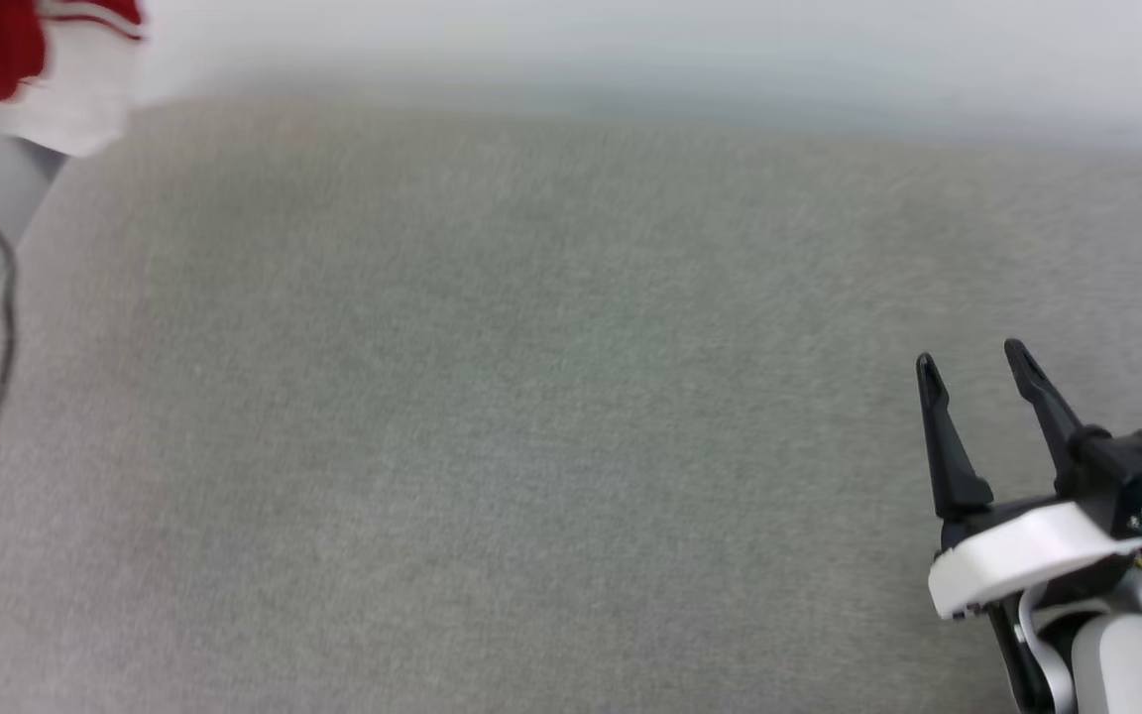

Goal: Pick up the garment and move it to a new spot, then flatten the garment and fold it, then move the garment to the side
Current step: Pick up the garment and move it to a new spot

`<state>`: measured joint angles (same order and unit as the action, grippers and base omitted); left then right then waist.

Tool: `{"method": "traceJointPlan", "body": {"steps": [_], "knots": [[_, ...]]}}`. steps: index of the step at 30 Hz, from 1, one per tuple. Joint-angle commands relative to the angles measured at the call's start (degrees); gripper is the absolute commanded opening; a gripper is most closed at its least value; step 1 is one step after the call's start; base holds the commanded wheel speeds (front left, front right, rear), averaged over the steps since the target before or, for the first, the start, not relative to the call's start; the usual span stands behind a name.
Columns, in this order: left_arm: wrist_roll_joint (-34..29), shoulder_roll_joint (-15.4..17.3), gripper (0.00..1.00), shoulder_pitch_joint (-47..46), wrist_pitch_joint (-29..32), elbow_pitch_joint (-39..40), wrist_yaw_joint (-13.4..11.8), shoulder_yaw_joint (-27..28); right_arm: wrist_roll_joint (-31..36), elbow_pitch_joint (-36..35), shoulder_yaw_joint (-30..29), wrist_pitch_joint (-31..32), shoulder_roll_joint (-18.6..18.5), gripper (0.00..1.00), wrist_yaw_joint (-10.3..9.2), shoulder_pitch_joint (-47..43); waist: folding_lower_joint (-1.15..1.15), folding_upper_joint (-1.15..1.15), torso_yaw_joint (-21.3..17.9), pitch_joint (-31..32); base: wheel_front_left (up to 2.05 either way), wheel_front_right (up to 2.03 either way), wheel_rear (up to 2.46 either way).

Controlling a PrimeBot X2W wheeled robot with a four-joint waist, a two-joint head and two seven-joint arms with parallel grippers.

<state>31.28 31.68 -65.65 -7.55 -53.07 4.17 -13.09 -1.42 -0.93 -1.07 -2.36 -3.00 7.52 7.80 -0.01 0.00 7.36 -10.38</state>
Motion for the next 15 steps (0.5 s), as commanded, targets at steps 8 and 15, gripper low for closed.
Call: {"method": "traceJointPlan", "body": {"steps": [8,15], "knots": [[0.7,-9.0,0.00,12.0,-1.9,10.4,-1.9,-3.5,-1.8,0.0,-0.9,0.9,0.2,1.00,-0.06,-5.1,0.01,0.00,-7.9,8.6,0.00,0.00,0.00],[0.9,-17.3,0.00,24.5,2.0,22.9,-2.8,-10.2,-2.0,-0.5,-1.9,2.1,0.2,1.00,-0.06,-7.0,0.01,0.00,-11.6,8.5,0.00,0.00,0.00]]}}
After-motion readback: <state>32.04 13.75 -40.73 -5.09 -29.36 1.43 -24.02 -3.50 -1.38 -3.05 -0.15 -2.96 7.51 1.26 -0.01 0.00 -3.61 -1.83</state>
